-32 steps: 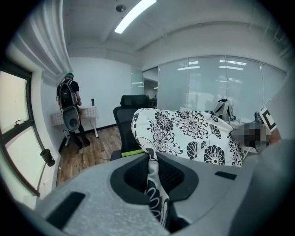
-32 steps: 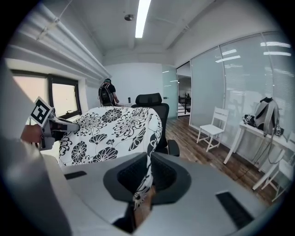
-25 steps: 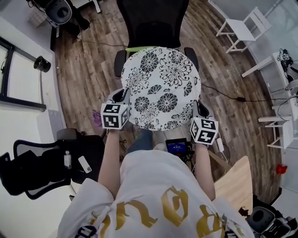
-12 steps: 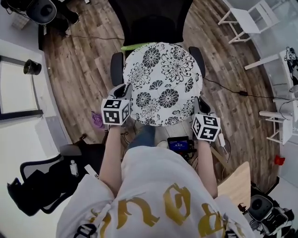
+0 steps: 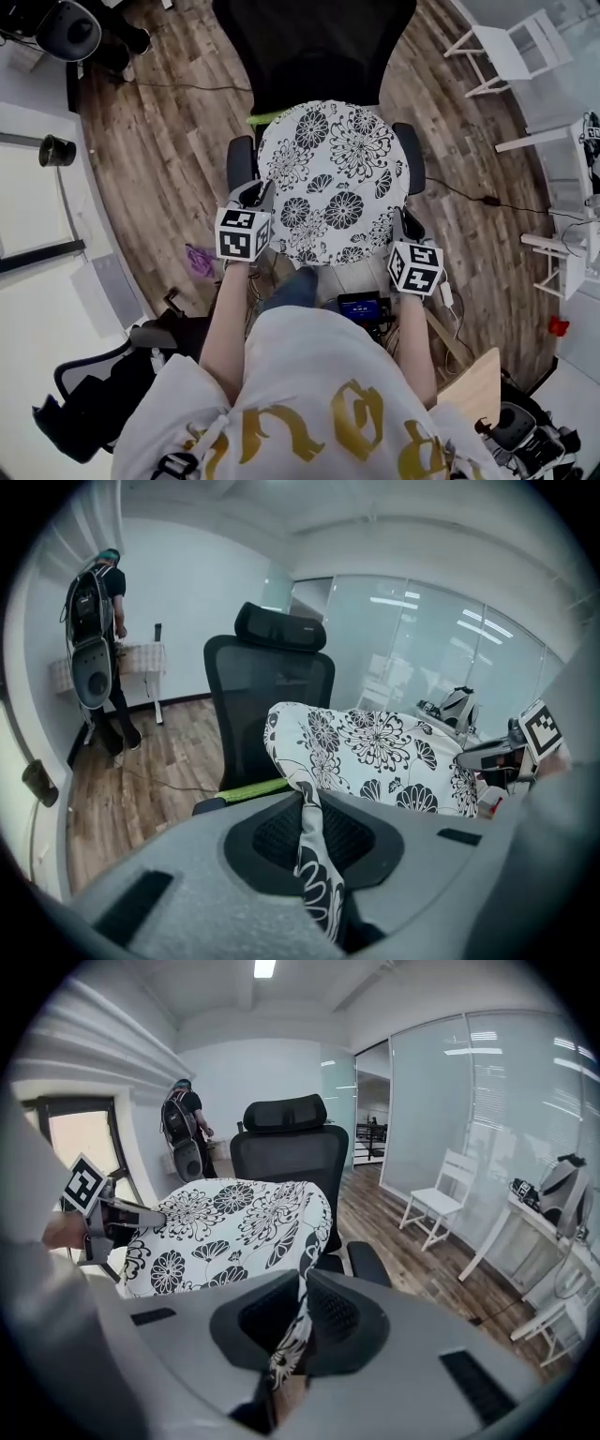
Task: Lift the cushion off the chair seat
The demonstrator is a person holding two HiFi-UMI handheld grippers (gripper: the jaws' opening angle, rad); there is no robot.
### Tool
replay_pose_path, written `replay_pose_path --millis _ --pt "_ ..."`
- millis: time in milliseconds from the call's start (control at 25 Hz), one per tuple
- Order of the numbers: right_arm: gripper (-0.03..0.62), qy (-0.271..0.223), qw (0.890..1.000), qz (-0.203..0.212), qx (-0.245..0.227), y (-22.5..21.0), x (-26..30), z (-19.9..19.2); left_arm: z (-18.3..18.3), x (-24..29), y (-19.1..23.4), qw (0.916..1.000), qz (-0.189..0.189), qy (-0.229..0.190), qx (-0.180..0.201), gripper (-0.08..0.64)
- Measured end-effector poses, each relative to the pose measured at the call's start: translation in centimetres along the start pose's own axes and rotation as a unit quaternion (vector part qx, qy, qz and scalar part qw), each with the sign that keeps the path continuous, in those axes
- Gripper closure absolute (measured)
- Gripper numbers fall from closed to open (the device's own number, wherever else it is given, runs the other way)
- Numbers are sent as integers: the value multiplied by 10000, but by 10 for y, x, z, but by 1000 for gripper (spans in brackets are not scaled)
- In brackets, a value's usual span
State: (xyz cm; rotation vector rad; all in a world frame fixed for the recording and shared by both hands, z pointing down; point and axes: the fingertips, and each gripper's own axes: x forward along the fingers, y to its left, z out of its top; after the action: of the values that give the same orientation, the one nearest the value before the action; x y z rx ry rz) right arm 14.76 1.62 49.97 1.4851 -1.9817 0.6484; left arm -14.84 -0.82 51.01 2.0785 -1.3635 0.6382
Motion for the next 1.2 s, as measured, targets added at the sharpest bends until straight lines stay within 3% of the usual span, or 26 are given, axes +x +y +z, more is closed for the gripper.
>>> replay_pose_path --millis 320,880,1200 --pt "566 2 10000 -67 56 4 18 21 16 16 21 10000 -54 58 20 529" --pt "566 -13 10000 88 -23 -2 43 35 21 26 32 9997 184 56 -139 529" --pt "566 163 9991 389 -33 -1 68 34 20 43 38 9991 320 234 -158 529"
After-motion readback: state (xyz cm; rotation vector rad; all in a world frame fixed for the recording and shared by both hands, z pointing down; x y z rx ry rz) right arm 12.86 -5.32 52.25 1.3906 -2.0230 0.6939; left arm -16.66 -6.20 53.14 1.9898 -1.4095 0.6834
